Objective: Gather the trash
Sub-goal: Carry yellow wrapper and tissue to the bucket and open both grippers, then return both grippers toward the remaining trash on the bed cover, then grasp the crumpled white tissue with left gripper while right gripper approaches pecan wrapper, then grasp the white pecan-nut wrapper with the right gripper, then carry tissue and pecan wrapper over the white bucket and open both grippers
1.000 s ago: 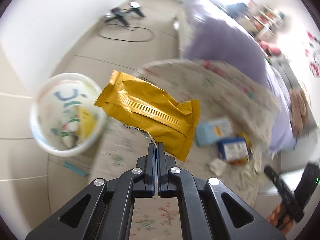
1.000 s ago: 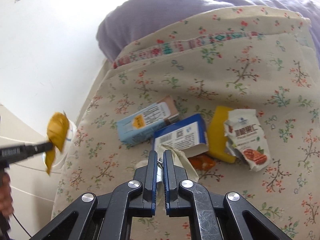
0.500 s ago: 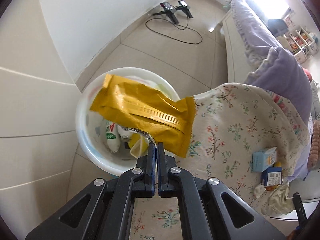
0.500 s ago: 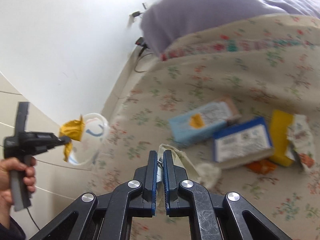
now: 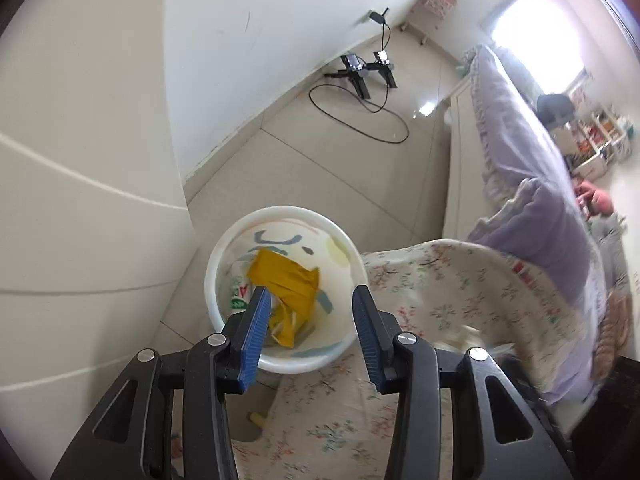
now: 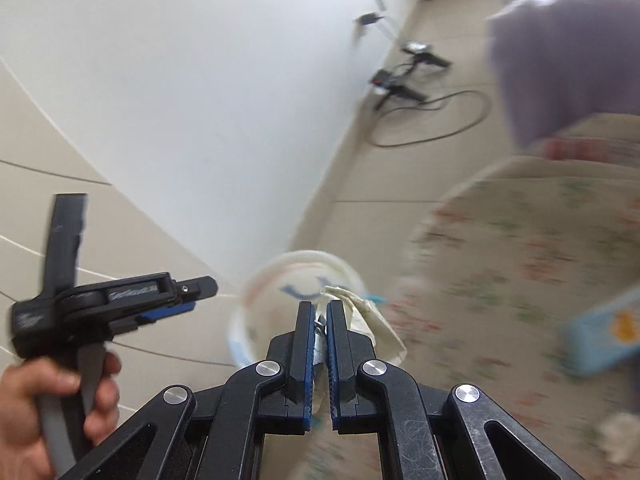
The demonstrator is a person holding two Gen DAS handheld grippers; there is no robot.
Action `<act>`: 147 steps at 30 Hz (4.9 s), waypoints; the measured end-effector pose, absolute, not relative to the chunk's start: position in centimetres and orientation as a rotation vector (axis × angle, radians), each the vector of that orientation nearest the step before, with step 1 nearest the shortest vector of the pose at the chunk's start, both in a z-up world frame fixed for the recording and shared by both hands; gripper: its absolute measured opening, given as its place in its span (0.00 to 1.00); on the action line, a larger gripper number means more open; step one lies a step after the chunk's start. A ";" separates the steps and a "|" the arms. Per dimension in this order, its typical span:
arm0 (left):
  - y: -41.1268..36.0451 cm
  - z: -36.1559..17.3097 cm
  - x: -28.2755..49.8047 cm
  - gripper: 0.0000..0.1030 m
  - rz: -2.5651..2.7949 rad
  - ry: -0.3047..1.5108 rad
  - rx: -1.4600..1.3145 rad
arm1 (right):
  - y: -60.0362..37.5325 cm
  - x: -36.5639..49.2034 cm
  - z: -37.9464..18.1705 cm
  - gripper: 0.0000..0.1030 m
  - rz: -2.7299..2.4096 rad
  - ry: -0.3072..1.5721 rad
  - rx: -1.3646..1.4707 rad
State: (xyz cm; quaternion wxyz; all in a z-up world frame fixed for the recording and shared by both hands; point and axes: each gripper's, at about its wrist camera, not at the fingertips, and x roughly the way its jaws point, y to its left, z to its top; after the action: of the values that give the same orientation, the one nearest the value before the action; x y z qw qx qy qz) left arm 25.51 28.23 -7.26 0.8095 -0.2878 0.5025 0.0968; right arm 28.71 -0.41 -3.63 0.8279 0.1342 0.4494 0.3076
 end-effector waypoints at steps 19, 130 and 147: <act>24.8 -5.0 25.4 0.45 0.180 1.043 -0.501 | 3.5 32.0 -7.1 0.49 0.595 0.996 0.288; 1.2 -7.9 26.7 0.21 -0.357 1.178 -0.226 | -32.7 30.7 -10.8 0.07 -0.004 1.248 -0.090; 12.2 -5.4 28.1 0.21 -0.190 1.088 -0.499 | -27.0 29.7 -2.9 0.08 0.371 1.028 0.200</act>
State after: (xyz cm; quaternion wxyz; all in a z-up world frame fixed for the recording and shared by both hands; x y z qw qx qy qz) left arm 28.11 12.15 -5.37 0.8220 -0.2343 0.5113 -0.0892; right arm 29.68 -27.04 -2.92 0.8495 0.0948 0.4882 0.1761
